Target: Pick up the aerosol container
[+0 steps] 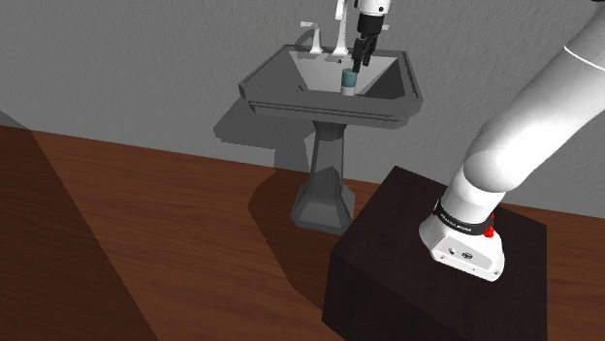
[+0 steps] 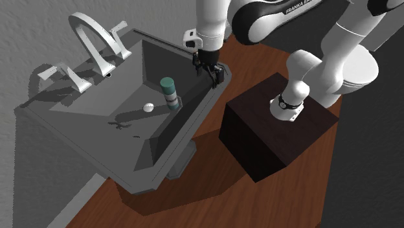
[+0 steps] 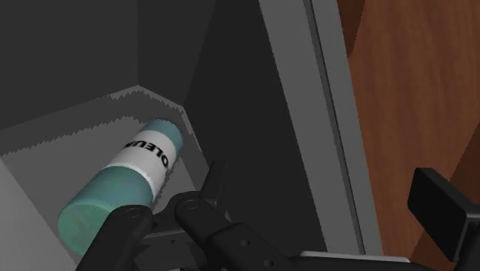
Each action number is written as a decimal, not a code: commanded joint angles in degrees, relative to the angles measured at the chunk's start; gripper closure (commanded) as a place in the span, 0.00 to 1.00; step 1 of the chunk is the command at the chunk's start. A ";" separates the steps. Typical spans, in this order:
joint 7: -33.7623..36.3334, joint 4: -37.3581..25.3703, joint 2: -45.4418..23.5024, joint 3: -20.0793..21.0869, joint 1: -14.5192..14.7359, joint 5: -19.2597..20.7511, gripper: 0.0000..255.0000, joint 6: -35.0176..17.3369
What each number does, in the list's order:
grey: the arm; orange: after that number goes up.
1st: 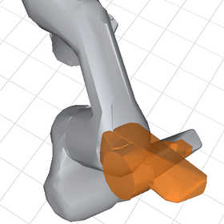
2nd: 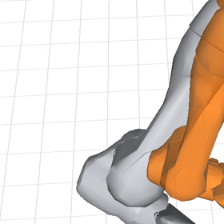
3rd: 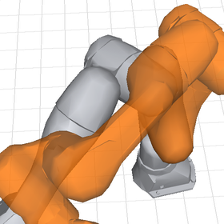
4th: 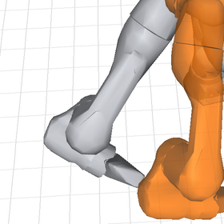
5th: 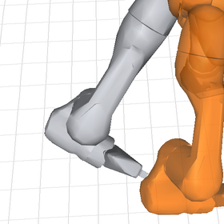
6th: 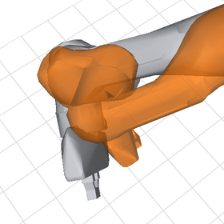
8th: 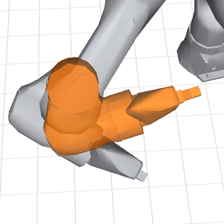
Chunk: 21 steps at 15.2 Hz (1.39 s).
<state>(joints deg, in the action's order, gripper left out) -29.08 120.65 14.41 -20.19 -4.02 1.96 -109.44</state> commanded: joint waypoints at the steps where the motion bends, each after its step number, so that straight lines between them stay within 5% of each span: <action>1: -2.69 -2.89 -4.04 -1.53 -0.22 -0.88 0.00 -0.60; 7: -11.20 -14.66 -18.00 -5.20 -2.16 -5.76 0.00 -0.59; 14: -19.48 -33.15 -35.75 -6.10 -8.05 -12.56 0.00 3.07; 21: -20.08 -30.29 -37.10 -5.67 -8.26 -13.22 0.00 -0.99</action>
<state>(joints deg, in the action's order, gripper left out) -48.95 90.05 -22.37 -25.90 -12.16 -11.09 -109.82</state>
